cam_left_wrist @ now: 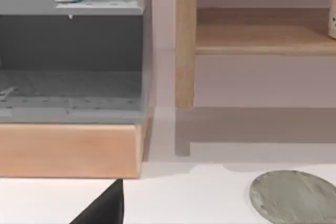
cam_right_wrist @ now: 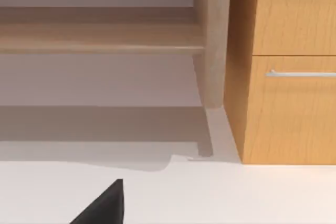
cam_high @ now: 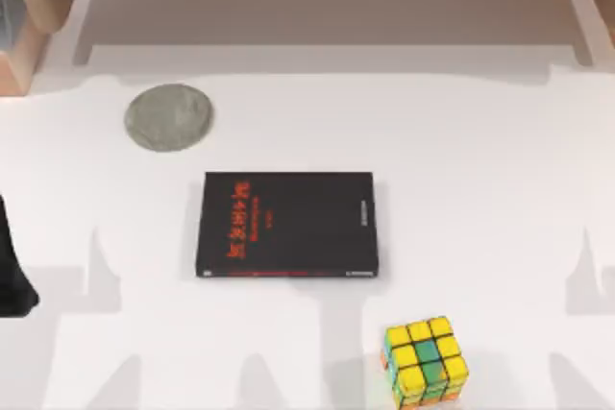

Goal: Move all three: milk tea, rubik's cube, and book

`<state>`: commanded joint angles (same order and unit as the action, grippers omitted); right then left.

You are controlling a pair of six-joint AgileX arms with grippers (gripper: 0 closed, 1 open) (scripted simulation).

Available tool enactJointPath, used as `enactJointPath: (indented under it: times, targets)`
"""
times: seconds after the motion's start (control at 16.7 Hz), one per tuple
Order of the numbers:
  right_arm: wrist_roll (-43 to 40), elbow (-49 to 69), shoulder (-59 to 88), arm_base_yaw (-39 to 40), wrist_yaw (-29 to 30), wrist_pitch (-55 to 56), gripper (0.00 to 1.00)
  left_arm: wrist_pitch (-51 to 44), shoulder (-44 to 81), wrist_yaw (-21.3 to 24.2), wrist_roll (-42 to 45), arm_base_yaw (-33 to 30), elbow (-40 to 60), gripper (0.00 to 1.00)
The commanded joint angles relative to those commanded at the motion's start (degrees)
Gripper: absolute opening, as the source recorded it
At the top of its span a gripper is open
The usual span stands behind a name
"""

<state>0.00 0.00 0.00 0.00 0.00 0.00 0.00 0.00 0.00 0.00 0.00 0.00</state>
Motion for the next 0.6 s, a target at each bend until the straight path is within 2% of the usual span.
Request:
enactJointPath:
  times: [0.3,0.6]
  targets:
    - [0.0,0.0,0.0,0.0,0.0,0.0,1.0,2.13,3.65,-0.93,-0.06,-1.39,3.11,1.0]
    - [0.0,0.0,0.0,0.0,0.0,0.0,1.0,10.83,21.78,-5.55,-0.16,-6.84,16.03,1.0]
